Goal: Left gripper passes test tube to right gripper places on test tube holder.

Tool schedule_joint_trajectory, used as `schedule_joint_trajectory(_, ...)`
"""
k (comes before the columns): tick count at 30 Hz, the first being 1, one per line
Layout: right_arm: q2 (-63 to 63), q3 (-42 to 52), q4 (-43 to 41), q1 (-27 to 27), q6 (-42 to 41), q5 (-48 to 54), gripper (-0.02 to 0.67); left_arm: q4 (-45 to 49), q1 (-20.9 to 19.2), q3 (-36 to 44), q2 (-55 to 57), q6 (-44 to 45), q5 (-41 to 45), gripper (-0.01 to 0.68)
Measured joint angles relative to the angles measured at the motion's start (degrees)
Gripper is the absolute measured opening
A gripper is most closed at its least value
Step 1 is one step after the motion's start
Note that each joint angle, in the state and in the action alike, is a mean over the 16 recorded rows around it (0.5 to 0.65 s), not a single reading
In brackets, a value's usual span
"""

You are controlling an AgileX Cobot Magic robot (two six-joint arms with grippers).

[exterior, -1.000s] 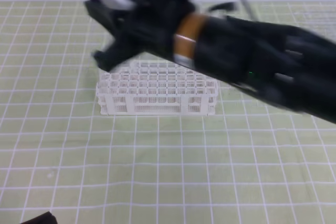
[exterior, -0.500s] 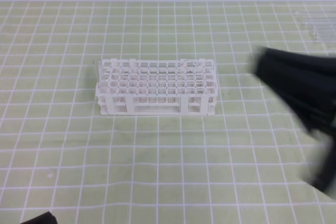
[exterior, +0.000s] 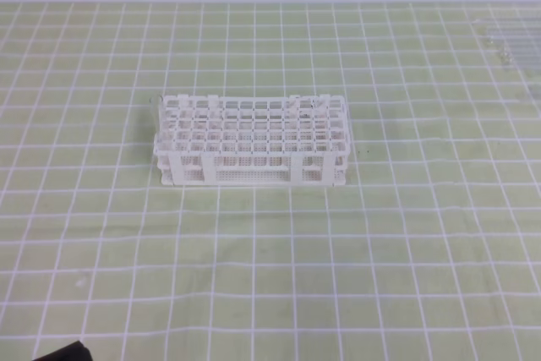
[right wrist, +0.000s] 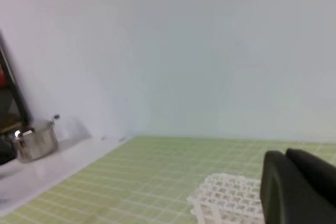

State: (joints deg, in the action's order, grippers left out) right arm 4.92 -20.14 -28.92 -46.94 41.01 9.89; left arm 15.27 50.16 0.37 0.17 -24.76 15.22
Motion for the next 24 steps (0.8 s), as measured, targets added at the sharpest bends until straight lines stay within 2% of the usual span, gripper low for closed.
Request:
schedule_joint_trajectory(6, -5.41, 3.61, 0.4, 0.0, -0.71, 2.63, -0.015, -0.01, 0.0, -0.04, 0.02, 0.02, 0.05, -0.001)
schedule_joint_trajectory(14, -6.05, 9.56, -2.64, 0.93, -2.28, 1.35, -0.015, -0.03, 0.01, -0.13, 0.0, 0.0, 0.16, -0.001)
schedule_joint_trajectory(18, -6.05, 12.95, -3.61, 4.98, -2.46, -0.53, -0.015, -0.03, 0.01, -0.13, 0.0, -0.01, 0.16, -0.001)
schedule_joint_trajectory(24, -6.05, 17.17, -4.27, 15.58, -2.38, -5.98, -0.015, -0.02, 0.01, -0.09, 0.02, 0.0, 0.1, -0.001)
